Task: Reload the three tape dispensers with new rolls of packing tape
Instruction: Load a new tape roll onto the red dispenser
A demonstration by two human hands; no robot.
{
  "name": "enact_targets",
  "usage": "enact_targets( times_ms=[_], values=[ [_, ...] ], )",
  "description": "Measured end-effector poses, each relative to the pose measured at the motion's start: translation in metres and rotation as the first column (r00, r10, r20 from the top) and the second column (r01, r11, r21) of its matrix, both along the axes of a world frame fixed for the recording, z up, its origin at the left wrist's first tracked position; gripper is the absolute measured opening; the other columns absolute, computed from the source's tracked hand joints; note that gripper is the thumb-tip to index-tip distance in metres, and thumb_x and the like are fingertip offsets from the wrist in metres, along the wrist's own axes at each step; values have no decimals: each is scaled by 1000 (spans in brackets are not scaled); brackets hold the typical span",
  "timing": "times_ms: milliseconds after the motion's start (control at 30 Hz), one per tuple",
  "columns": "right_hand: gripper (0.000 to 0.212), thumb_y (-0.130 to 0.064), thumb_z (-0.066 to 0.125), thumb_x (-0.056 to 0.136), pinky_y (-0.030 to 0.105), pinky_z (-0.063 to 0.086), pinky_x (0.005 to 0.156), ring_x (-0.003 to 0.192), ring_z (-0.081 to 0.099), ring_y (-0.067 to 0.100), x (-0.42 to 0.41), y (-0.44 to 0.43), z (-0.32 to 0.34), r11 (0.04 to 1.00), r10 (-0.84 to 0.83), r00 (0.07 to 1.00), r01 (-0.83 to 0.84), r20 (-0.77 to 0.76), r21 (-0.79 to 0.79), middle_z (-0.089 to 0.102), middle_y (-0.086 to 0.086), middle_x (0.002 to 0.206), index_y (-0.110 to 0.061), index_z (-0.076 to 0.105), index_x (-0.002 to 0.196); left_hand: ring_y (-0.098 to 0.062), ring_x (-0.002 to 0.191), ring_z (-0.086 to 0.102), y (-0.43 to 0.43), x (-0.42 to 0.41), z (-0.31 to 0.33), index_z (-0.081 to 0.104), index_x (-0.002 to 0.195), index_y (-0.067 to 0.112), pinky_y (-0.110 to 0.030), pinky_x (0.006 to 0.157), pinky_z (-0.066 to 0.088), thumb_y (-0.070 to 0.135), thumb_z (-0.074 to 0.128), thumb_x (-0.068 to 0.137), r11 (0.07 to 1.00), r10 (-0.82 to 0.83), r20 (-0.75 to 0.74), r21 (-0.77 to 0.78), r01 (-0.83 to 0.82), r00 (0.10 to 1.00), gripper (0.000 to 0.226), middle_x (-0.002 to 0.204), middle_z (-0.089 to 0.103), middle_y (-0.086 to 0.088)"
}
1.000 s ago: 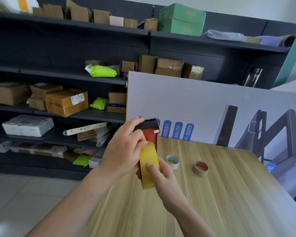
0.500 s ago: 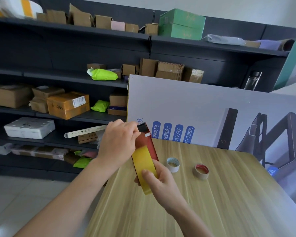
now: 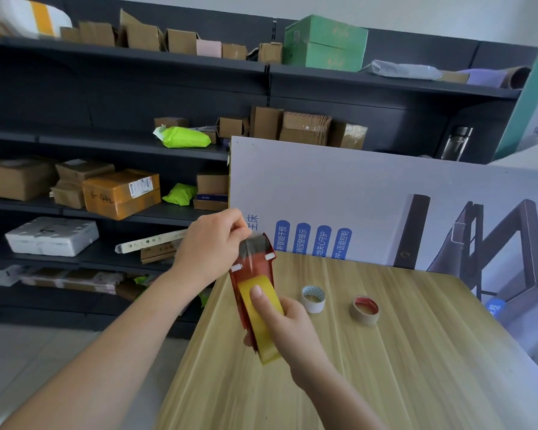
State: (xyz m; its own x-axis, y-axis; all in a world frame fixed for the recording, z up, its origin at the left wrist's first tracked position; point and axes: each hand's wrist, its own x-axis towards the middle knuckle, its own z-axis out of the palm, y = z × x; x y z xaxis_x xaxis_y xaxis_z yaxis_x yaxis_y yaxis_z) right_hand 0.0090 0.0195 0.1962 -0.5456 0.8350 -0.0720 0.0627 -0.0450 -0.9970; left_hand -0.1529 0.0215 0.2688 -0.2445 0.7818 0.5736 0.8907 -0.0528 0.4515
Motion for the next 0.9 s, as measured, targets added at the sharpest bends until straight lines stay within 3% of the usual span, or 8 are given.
enact_targets(
  times_ms=[167, 267, 400, 567, 667, 733, 833, 900],
  values=[
    [21, -31, 65, 90, 13, 51, 60, 78, 74, 12, 1, -1, -5, 995, 100, 995, -100, -14, -4, 73, 16, 101, -17, 60, 105, -2, 68, 66, 7, -14, 10, 57, 77, 18, -25, 62, 50, 18, 53, 94, 999, -36, 257, -14, 40, 966, 18, 74, 69, 13],
    [36, -36, 61, 80, 16, 52, 58, 72, 73, 11, -2, 0, -3, 998, 54, 998, -54, 8, -38, 73, 18, 95, -12, 59, 107, -6, 69, 69, 9, -17, 13, 58, 79, 17, -32, 71, 55, 18, 52, 95, 994, -64, 271, -71, 86, 961, 17, 75, 72, 9],
    [52, -51, 59, 90, 26, 57, 64, 63, 71, 15, -3, 2, -2, 1000, -10, 1000, 10, 7, -27, 68, 9, 75, -1, 60, 104, -6, 64, 71, 14, -18, 14, 58, 80, 17, -37, 72, 59, 18, 52, 95, 983, -95, 325, -120, 140, 941, 16, 73, 74, 6],
    [13, -23, 65, 89, 17, 54, 61, 76, 75, 16, -2, -1, -2, 998, 61, 998, -60, -34, 37, 69, 11, 89, -14, 62, 99, -15, 52, 69, 24, -28, 28, 58, 87, 12, -29, 54, 56, 19, 48, 97, 995, -1, 423, -89, 43, 906, 16, 79, 73, -2],
    [22, -33, 64, 85, 16, 53, 58, 74, 75, 18, -3, -1, 1, 999, 31, 998, -31, -47, -7, 72, 20, 94, -15, 61, 98, -17, 49, 68, 28, -22, 34, 57, 86, 14, -23, 46, 51, 20, 48, 97, 994, -39, 392, -79, 76, 919, 15, 74, 72, 0],
    [36, -48, 61, 89, 20, 55, 57, 67, 74, 18, -3, 0, 3, 998, -13, 999, 10, -50, -55, 74, 14, 80, -13, 62, 98, -18, 49, 68, 31, -17, 35, 57, 84, 16, -20, 43, 49, 20, 49, 96, 993, -61, 368, -72, 94, 928, 15, 72, 72, 1],
    [45, -49, 54, 94, 26, 56, 65, 66, 71, 17, 0, 2, 1, 1000, 12, 999, -13, -48, -5, 71, 8, 75, -5, 61, 103, -18, 54, 69, 35, -18, 36, 58, 83, 14, -31, 54, 58, 19, 50, 95, 998, 2, 337, -60, 20, 941, 15, 74, 72, 0],
    [41, -43, 56, 93, 21, 56, 63, 70, 72, 15, 2, 2, 2, 999, 46, 996, -44, -83, 25, 71, 10, 80, -6, 59, 107, -19, 59, 69, 37, -23, 37, 59, 83, 13, -38, 65, 60, 18, 51, 95, 999, 38, 359, -30, -29, 932, 15, 74, 72, -1]
  ],
)
